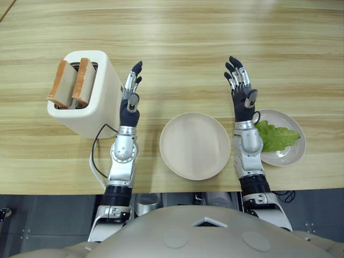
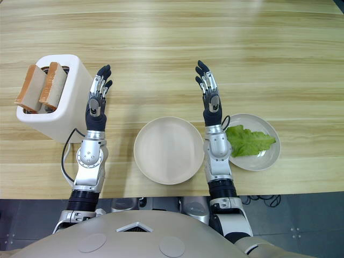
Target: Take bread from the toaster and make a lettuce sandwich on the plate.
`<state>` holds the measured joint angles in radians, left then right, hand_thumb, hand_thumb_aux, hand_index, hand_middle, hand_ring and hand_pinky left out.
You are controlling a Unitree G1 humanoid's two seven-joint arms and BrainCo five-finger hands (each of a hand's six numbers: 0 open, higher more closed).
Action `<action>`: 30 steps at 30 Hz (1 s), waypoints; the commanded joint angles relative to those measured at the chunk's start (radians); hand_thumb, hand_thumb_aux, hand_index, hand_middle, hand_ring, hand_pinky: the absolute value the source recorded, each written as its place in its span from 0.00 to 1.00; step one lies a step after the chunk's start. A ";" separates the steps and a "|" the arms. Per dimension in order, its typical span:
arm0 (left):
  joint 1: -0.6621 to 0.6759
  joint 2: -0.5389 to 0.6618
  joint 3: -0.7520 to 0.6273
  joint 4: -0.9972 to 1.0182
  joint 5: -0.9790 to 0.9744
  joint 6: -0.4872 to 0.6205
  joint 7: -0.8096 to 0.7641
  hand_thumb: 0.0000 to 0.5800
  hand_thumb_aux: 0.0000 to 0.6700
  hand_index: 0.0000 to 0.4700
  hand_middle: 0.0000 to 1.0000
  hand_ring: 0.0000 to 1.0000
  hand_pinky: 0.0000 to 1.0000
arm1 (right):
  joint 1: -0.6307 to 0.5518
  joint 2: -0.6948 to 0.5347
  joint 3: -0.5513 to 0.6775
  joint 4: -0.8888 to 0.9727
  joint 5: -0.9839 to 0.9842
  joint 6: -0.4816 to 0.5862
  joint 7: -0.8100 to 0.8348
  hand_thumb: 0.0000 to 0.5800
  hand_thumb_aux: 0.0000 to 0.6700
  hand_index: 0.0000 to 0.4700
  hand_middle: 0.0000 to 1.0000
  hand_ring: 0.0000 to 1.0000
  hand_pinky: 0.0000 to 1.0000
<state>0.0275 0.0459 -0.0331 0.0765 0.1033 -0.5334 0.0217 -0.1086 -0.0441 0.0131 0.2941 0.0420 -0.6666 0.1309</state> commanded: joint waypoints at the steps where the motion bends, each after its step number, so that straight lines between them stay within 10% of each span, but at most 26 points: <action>1: 0.002 0.005 0.007 0.012 -0.011 0.009 -0.006 0.00 0.00 0.00 0.00 0.00 0.00 | -0.001 -0.002 -0.004 0.003 -0.002 0.006 0.001 0.00 0.00 0.00 0.00 0.00 0.00; 21: 0.003 0.017 0.005 0.010 0.012 -0.009 -0.001 0.00 0.00 0.00 0.00 0.00 0.00 | 0.003 -0.001 -0.004 0.009 -0.018 0.001 -0.005 0.00 0.00 0.00 0.00 0.00 0.00; 30: 0.041 0.234 0.126 -0.419 0.547 0.094 0.047 0.00 0.00 0.00 0.00 0.00 0.00 | -0.019 0.015 0.001 0.048 -0.014 -0.001 -0.001 0.00 0.00 0.00 0.00 0.00 0.00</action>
<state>0.0519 0.2559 0.0398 -0.2725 0.5887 -0.5112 0.0948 -0.1206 -0.0328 0.0142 0.3182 0.0215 -0.6710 0.1288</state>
